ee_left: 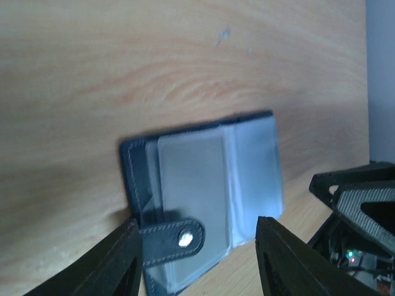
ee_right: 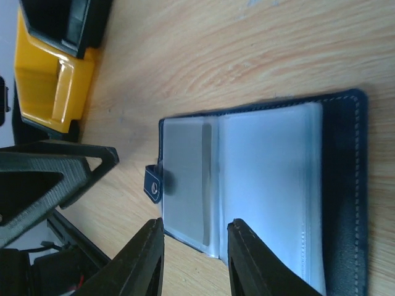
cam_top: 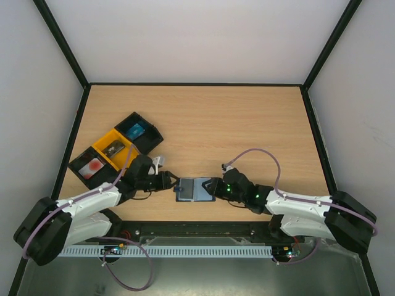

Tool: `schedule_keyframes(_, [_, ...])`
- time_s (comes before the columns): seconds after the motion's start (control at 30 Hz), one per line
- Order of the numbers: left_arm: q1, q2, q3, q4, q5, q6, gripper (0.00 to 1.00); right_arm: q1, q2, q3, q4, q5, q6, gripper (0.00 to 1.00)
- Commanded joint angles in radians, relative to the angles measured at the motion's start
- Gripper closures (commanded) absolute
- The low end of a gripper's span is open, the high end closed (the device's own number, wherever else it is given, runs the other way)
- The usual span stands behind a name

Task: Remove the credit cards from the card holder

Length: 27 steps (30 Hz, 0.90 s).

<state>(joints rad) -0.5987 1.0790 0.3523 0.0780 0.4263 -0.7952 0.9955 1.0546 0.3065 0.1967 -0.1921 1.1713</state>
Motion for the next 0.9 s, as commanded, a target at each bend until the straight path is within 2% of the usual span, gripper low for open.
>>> schedule_keyframes(0.0, [-0.038, -0.011, -0.072, 0.152, 0.009, -0.112, 0.48, 0.028, 0.075, 0.046, 0.077, -0.029, -0.018, 0.72])
schedule_keyframes(0.33, [-0.054, 0.043, -0.115, 0.261, 0.028, -0.197, 0.48, 0.074, 0.305, 0.169, 0.104, -0.048, -0.050, 0.76])
schedule_keyframes(0.47, [-0.060, 0.074, -0.147, 0.342, 0.042, -0.234, 0.49, 0.092, 0.345, 0.201, 0.062, 0.019, -0.082, 0.79])
schedule_keyframes(0.7, [-0.067, 0.111, -0.126, 0.345, 0.044, -0.235, 0.50, 0.094, 0.409, 0.205, 0.052, 0.038, -0.099, 0.80])
schedule_keyframes(0.87, [-0.072, 0.143, -0.111, 0.345, 0.039, -0.238, 0.47, 0.095, 0.454, 0.201, 0.030, 0.060, -0.110, 0.83])
